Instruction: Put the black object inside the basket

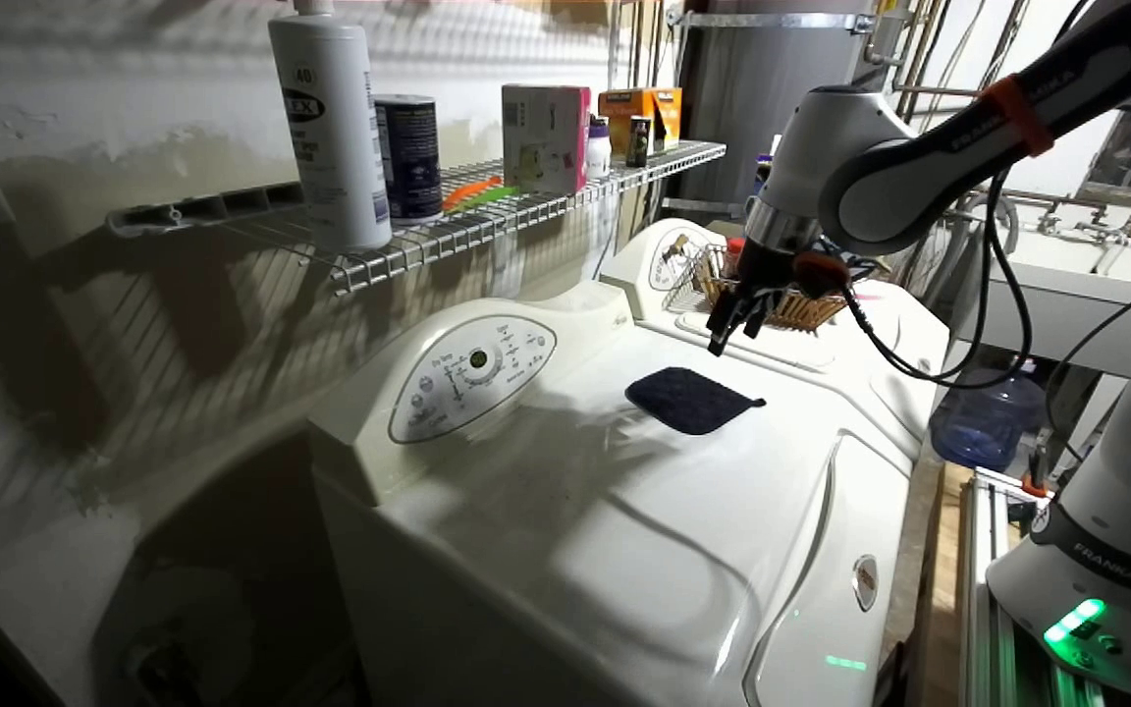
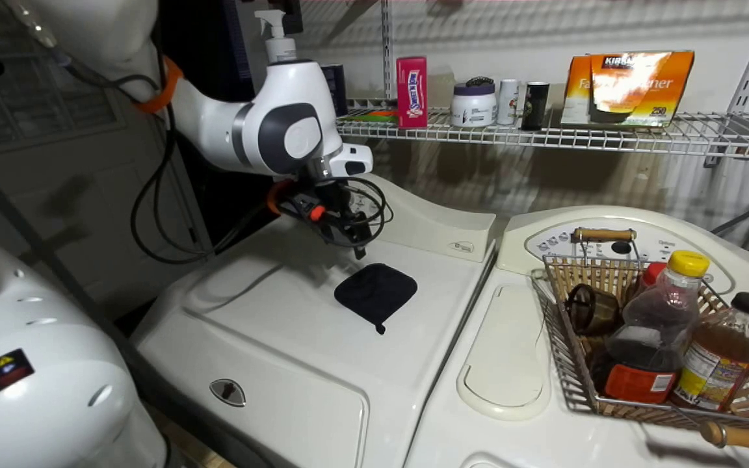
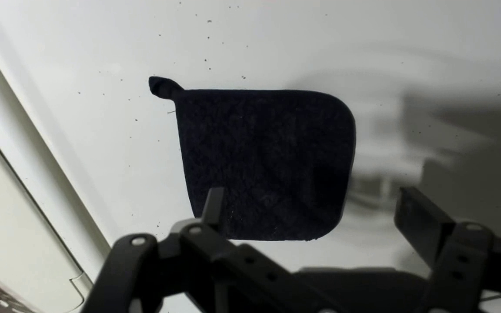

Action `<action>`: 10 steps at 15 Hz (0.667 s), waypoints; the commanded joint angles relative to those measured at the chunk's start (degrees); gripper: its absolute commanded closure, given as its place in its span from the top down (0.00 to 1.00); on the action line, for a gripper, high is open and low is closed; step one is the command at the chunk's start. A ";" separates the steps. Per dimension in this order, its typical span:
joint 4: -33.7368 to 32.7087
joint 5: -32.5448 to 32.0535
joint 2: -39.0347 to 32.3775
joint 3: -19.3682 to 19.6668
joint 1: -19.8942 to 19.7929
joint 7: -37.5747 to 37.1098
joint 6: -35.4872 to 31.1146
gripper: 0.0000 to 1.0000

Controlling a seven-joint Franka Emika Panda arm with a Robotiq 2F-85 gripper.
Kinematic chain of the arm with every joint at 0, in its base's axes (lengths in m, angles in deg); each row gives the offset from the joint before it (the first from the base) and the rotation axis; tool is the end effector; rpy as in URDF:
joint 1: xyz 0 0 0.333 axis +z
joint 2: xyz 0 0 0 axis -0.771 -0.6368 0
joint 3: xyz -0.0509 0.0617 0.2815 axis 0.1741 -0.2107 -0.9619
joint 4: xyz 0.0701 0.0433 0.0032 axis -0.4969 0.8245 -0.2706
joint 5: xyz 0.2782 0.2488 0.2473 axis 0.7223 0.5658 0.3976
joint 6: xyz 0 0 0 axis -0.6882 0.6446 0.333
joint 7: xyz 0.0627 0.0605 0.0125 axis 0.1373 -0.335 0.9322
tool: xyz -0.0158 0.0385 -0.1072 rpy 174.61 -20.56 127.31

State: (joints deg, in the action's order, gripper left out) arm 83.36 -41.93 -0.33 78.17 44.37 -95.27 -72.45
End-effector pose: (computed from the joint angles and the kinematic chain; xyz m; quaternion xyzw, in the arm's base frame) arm 0.4741 -0.0213 0.2820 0.9881 -0.1217 0.0927 0.0184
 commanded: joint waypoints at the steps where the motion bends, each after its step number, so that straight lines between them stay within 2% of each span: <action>1: -2.14 -2.36 -7.48 0.56 -0.38 -1.12 -5.42 1.00; 4: -3.01 -3.88 -11.70 1.21 -0.37 -2.16 -8.14 1.00; 10: -5.79 -3.41 -18.25 3.43 1.21 -3.26 -8.96 1.00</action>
State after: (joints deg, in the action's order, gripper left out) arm 79.91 -43.31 -14.72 80.32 44.46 -96.15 -79.91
